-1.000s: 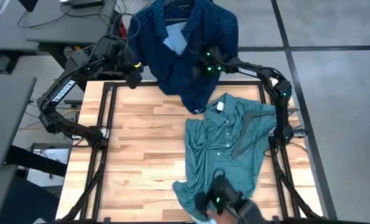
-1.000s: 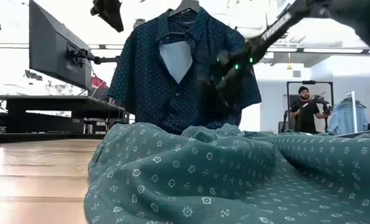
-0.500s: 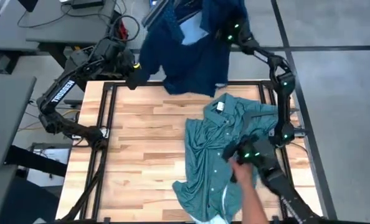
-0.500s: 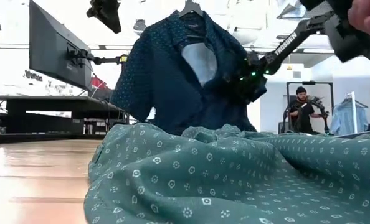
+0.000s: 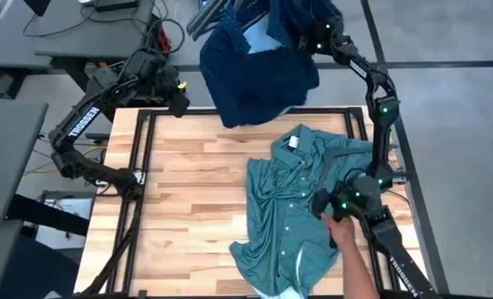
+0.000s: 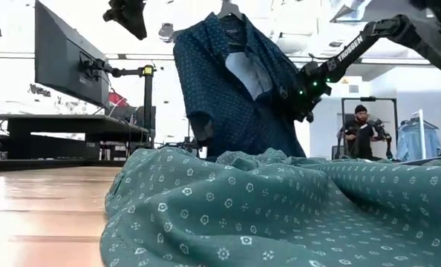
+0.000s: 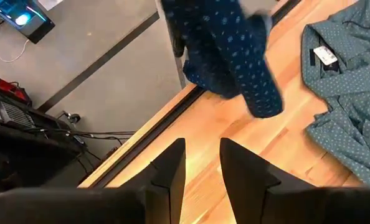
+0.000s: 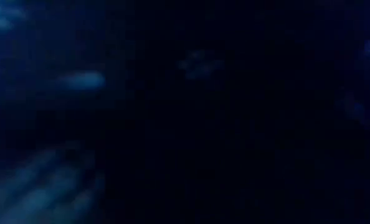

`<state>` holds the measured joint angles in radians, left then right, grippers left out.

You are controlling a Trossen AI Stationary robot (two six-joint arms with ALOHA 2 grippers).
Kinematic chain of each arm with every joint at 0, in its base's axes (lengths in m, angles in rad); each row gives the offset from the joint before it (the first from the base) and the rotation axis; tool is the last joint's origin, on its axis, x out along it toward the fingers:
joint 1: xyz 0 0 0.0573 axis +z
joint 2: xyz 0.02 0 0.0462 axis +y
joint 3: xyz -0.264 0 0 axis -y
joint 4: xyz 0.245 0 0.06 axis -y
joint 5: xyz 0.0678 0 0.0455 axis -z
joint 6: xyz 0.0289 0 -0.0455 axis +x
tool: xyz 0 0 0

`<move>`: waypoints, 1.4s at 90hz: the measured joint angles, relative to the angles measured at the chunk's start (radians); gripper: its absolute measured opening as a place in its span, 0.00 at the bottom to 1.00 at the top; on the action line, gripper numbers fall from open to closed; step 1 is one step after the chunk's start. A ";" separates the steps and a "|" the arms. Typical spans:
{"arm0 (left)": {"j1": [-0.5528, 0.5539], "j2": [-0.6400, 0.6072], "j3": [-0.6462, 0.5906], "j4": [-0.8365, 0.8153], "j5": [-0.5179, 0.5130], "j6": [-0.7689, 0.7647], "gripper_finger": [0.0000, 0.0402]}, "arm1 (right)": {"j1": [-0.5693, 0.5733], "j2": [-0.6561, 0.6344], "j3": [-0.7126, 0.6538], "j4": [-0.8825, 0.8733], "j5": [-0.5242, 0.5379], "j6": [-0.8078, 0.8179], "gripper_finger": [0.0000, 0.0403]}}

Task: Hang clothes
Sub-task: Hang the blue polo shirt on the rack

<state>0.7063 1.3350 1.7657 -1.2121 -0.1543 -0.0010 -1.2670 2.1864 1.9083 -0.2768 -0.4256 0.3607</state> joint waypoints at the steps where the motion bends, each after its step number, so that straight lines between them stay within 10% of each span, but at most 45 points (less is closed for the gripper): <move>1: 0.000 0.000 -0.001 0.003 0.000 0.000 0.20 | 0.000 0.000 0.000 -0.018 -0.010 0.000 0.61; 54: -0.018 -0.003 -0.136 0.063 0.141 0.019 0.20 | 0.357 -0.002 -0.019 -0.402 -0.150 -0.207 0.61; 78: -0.026 -0.008 -0.135 0.054 0.150 0.064 0.20 | 0.515 0.003 -0.098 -0.311 0.103 -0.145 0.61; 126: -0.066 -0.008 -0.134 0.004 0.150 0.063 0.20 | 0.433 0.266 0.143 -0.164 0.042 0.106 0.58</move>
<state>0.6404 1.3273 1.6314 -1.2082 -0.0044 0.0618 -0.8335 2.4520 2.0514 -0.4403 -0.3836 0.4669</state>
